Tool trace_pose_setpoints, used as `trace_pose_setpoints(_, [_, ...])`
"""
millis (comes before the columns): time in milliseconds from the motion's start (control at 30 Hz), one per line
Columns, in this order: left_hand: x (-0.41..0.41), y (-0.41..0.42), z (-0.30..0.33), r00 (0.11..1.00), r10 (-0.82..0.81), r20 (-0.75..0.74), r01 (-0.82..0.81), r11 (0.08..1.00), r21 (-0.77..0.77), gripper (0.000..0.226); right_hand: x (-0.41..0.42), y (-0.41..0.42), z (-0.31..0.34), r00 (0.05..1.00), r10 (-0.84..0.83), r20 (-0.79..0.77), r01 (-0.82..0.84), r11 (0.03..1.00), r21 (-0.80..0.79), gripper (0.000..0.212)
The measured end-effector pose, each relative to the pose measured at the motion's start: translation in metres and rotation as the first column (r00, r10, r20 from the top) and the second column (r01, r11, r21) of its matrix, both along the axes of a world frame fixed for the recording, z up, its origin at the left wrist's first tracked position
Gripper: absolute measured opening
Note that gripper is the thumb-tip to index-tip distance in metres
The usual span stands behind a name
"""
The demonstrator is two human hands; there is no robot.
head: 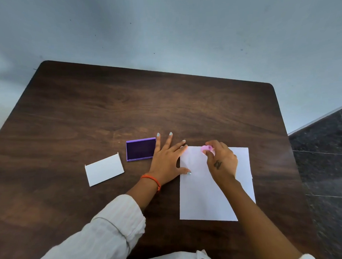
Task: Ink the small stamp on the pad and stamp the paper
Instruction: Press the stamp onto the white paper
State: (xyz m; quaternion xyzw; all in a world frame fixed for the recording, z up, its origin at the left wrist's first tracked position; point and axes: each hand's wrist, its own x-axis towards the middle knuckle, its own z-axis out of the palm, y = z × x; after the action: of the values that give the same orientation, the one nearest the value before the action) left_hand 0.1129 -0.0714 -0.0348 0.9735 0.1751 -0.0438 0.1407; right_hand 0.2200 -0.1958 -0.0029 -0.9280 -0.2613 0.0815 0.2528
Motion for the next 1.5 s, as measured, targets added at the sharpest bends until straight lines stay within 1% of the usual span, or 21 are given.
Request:
trace_pose_setpoints(233, [0.0,0.0,-0.003,1.0,0.001,0.01,-0.001,1.0,-0.006,0.083,0.001,0.005,-0.012,0.995,0.078,0.065,-0.067,0.986,-0.15,0.02])
trace_pose_setpoints(367, [0.0,0.001,-0.002,1.0,0.006,0.022,-0.006,1.0,-0.016,0.083,0.001,0.007,-0.014,0.986,0.137,0.092,-0.119,0.977,-0.176,0.023])
trace_pose_setpoints(567, [-0.001,0.0,-0.001,0.999,0.014,0.029,-0.013,0.999,-0.033,0.083,0.0,0.009,-0.011,0.965,0.235,0.118,-0.218,0.966,-0.14,0.016])
trace_pose_setpoints(733, [-0.001,0.0,-0.002,0.999,0.026,0.039,-0.024,0.998,-0.053,0.083,0.005,0.01,-0.008,0.948,0.302,0.101,-0.282,0.944,-0.174,0.018])
trace_pose_setpoints(1000, [0.0,0.001,-0.005,0.999,0.015,0.05,-0.012,0.998,-0.063,0.081,0.005,0.007,-0.007,0.922,0.334,0.196,-0.329,0.942,-0.061,0.009])
trace_pose_setpoints(1267, [0.001,0.001,-0.007,0.998,-0.004,0.061,0.008,0.998,-0.066,0.082,0.009,0.004,-0.02,0.886,0.358,0.294,-0.343,0.934,-0.102,0.018])
trace_pose_setpoints(1367, [0.001,0.002,-0.007,0.998,0.003,0.063,0.002,0.997,-0.078,0.083,0.009,0.003,-0.019,0.889,0.377,0.261,-0.36,0.926,-0.114,0.018])
trace_pose_setpoints(1500, [0.001,0.002,-0.003,0.999,-0.003,0.041,0.006,0.998,-0.065,0.084,0.018,0.003,-0.002,0.881,0.458,0.115,-0.444,0.887,-0.127,0.011])
